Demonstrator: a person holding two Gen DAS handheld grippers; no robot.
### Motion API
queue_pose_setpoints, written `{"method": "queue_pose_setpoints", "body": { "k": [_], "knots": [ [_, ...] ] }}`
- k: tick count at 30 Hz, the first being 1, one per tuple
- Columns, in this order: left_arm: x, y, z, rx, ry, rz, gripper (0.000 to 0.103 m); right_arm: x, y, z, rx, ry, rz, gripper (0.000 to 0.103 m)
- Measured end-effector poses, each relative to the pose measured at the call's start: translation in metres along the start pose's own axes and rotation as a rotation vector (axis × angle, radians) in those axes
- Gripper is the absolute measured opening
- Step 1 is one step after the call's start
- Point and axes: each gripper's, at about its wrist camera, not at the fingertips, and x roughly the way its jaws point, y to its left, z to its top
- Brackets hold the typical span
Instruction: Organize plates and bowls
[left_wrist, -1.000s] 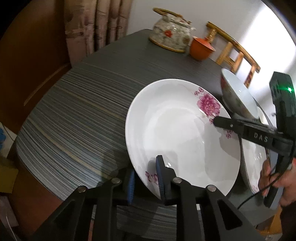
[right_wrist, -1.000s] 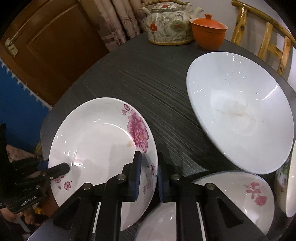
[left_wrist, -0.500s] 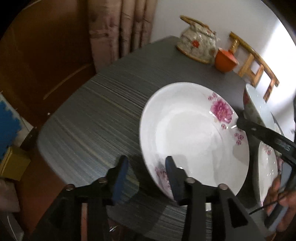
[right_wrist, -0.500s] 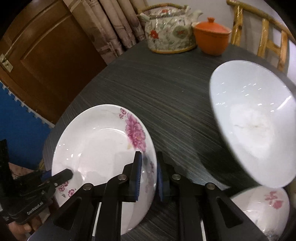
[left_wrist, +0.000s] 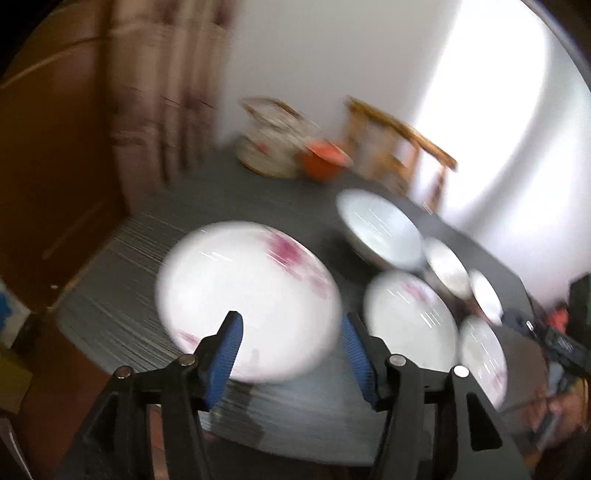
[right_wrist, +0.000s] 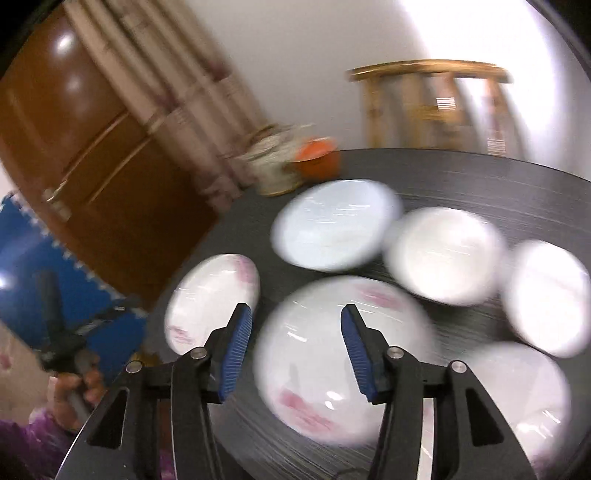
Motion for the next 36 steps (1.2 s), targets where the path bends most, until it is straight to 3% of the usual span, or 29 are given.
{"method": "queue_pose_setpoints", "body": {
  "k": [2,7,11,22,34,35,36],
  "knots": [
    [0.008,-0.021,-0.009,0.017,0.047,-0.088,0.057,-0.024,-0.029,-0.015,0.046,-0.012,-0.022,0.049],
    [0.038,-0.049,-0.023,-0.024,0.183,-0.171,0.057,-0.049,-0.054,-0.036,0.114,-0.031,-0.006,0.048],
    [0.064,-0.055,-0.022,-0.017,0.252,-0.146,0.057,-0.038,-0.051,-0.035,0.068,0.0,0.009,0.046],
    [0.101,-0.062,-0.021,0.005,0.288,-0.103,0.057,0.028,-0.063,-0.018,0.022,0.129,-0.033,0.042],
    [0.131,-0.065,-0.024,0.021,0.322,-0.119,0.056,0.062,-0.079,-0.01,0.017,0.208,-0.075,0.041],
    [0.134,-0.066,-0.024,0.02,0.326,-0.121,0.046,0.063,-0.081,-0.009,0.019,0.21,-0.074,0.041],
    [0.137,-0.067,-0.025,0.028,0.335,-0.125,0.024,0.066,-0.082,-0.009,0.017,0.219,-0.081,0.041]
  ]
}}
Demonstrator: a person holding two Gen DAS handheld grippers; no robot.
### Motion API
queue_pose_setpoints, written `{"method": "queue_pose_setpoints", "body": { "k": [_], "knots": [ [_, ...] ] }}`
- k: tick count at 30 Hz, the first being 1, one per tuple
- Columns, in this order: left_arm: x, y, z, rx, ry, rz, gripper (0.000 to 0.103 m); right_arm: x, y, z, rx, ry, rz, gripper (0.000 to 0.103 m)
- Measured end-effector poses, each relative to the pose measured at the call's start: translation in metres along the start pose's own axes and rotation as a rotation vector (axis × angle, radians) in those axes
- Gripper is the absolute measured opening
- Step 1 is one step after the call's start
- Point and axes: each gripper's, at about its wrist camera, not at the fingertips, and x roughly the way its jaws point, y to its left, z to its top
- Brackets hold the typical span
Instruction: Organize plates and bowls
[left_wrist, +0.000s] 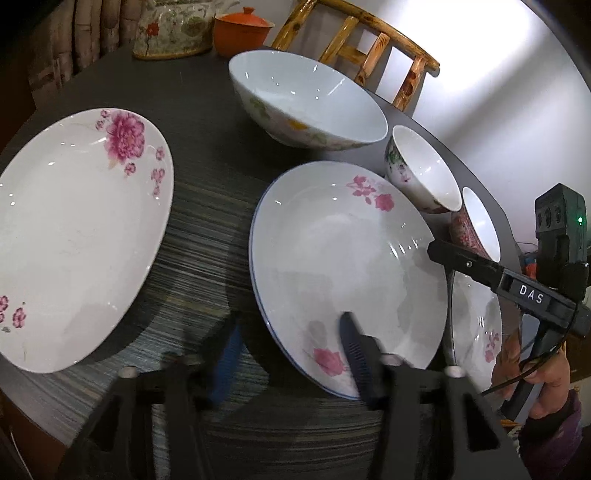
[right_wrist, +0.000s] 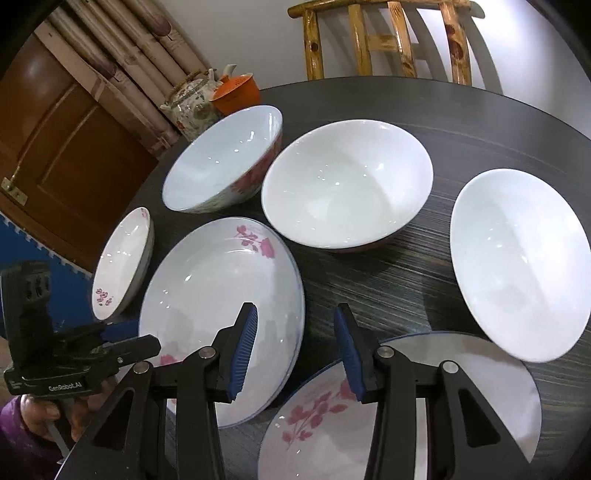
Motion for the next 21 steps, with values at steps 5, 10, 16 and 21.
{"method": "queue_pose_setpoints", "body": {
  "k": [5,10,16,21],
  "knots": [
    [0.003,-0.004,0.003,0.033,0.002,0.02,0.018,0.008,-0.002,0.002,0.001,0.032,0.006,0.021],
    [0.003,-0.002,0.004,0.019,-0.005,0.026,0.017,0.019,0.002,0.001,-0.003,0.065,-0.006,0.01],
    [-0.018,-0.001,-0.004,0.011,-0.047,0.02,0.016,0.008,0.006,-0.006,0.017,0.044,0.006,0.009],
    [-0.051,0.004,-0.009,0.022,-0.109,0.033,0.016,-0.01,0.018,-0.011,0.038,0.013,0.055,0.009]
  ]
}}
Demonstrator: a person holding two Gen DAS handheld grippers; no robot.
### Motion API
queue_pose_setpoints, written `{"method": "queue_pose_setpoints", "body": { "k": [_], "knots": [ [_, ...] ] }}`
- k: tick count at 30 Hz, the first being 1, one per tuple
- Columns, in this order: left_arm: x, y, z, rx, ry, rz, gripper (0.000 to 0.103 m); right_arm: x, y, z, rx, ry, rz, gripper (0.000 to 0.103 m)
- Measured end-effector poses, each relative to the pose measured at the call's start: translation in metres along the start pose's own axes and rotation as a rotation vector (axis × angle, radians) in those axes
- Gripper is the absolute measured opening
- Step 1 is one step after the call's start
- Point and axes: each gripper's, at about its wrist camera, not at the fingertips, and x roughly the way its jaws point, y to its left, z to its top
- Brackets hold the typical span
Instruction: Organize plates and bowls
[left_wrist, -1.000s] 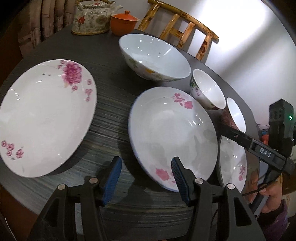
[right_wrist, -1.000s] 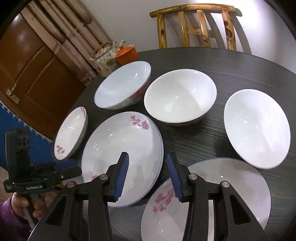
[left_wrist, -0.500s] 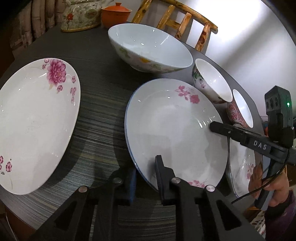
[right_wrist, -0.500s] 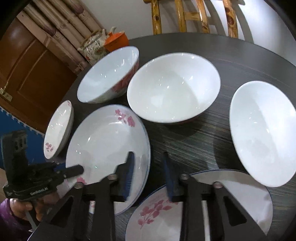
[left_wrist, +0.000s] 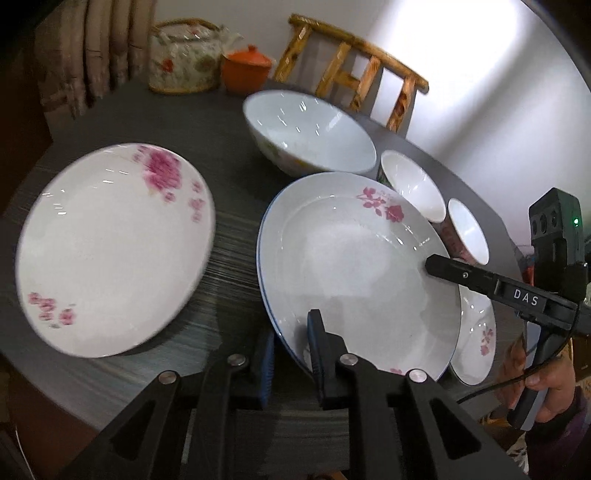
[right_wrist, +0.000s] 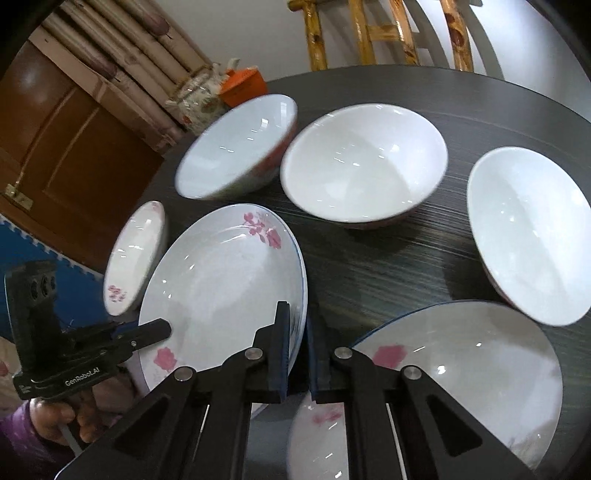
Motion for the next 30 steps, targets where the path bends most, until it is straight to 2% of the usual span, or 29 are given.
{"method": "queue_pose_setpoints", "body": {
  "k": [8,12,19,24,30],
  "knots": [
    [-0.044,0.055,0.002,-0.064,-0.05,0.055,0.016,0.0,0.058,0.014,-0.068,-0.006,0.064,0.009],
    [-0.055,0.098,0.006,-0.111,-0.059,0.094,0.016,0.024,0.094,0.028,-0.096,0.02,0.086,0.01],
    [-0.05,0.153,0.02,-0.165,-0.071,0.157,0.016,0.072,0.145,0.042,-0.125,0.063,0.085,0.01],
    [-0.04,0.171,0.026,-0.178,-0.072,0.186,0.016,0.102,0.163,0.051,-0.13,0.093,0.047,0.01],
    [-0.039,0.179,0.03,-0.166,-0.082,0.217,0.015,0.115,0.17,0.054,-0.119,0.101,0.025,0.01]
  ]
}}
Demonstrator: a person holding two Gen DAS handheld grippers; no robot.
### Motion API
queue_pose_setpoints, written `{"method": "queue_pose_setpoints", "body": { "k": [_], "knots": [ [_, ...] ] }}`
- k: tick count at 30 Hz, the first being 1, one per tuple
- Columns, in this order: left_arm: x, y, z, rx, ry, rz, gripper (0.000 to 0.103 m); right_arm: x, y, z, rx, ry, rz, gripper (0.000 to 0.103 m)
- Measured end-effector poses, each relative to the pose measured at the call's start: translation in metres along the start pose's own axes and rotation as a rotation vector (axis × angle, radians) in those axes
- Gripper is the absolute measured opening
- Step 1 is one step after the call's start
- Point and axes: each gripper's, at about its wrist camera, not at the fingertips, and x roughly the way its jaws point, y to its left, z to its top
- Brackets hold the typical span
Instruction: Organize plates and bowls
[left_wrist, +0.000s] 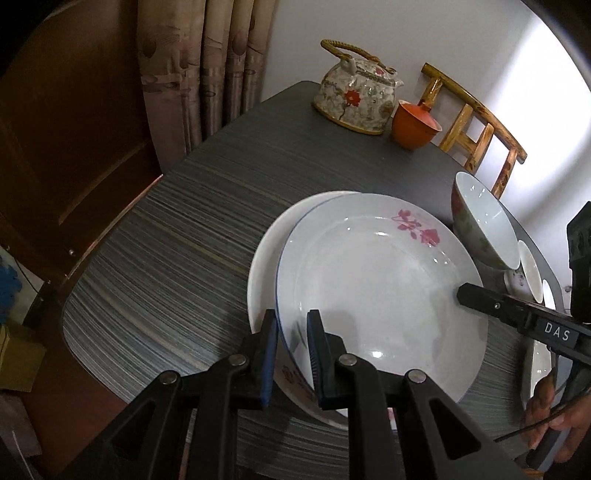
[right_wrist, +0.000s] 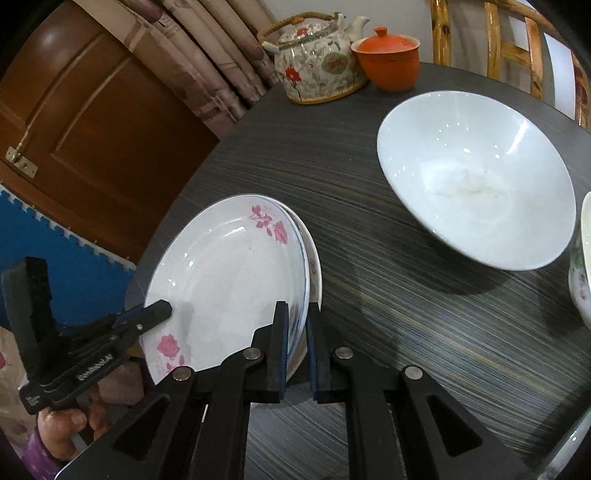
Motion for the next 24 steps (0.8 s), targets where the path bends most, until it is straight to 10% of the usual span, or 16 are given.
{"method": "queue_pose_setpoints", "body": {
  "k": [6,24],
  "knots": [
    [-0.021,-0.016,0.007,0.102,-0.129,0.118,0.029,0.002,0.003,0.002,0.005,0.001,-0.021,0.009],
    [-0.042,-0.036,-0.005,0.161,-0.259,0.139,0.032,-0.051,-0.001,-0.022,0.043,-0.147,-0.006,0.011]
  ]
}}
